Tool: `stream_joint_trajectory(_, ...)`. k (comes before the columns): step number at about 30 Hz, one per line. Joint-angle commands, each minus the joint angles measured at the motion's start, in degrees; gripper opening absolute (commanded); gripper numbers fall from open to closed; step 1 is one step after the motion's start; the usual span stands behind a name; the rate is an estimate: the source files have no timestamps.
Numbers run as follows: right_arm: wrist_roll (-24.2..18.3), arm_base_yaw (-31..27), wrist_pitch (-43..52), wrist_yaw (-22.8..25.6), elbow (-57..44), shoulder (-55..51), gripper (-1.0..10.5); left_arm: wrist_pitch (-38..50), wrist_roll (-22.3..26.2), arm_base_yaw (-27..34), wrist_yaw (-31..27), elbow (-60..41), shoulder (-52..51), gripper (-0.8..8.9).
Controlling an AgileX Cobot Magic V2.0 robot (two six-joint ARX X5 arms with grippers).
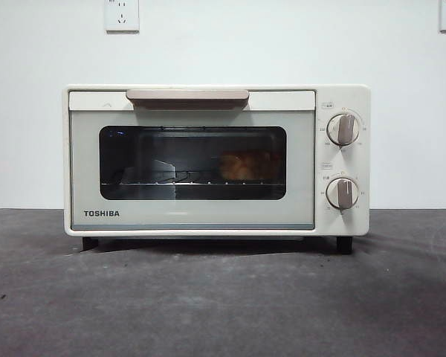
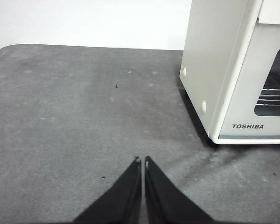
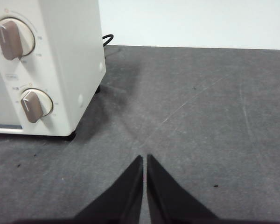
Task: The left arm flap open the oven, the right arm pick bread and place it into oven, the left arm flap close the oven
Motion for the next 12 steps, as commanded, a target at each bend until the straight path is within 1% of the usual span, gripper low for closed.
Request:
stream_joint_trajectory(1, -0.98, -1.55, -0.74, -2.43, -0.42, -0.13, 0.1, -0.24, -0.39, 0.04, -0.13, -1.18, -0.07, 0.2)
stream_joint_trajectory(3, -1.2, -2.47, -0.83, -3.23, -0.42, -0.13, 0.1, -0.24, -0.39, 0.04, -0.13, -1.18, -0.07, 0.2)
stream_joint_trajectory(8, -1.51, -4.79, -0.81, -3.17, -0.42, -0.13, 0.1, -0.24, -0.39, 0.04, -0.13, -1.18, -0.07, 0.2)
stream_joint_trajectory(12, -0.09, -6.73, -0.57, -3.08, -0.42, -0.13, 0.1, -0.24, -0.39, 0.04, -0.13, -1.18, -0.07, 0.2)
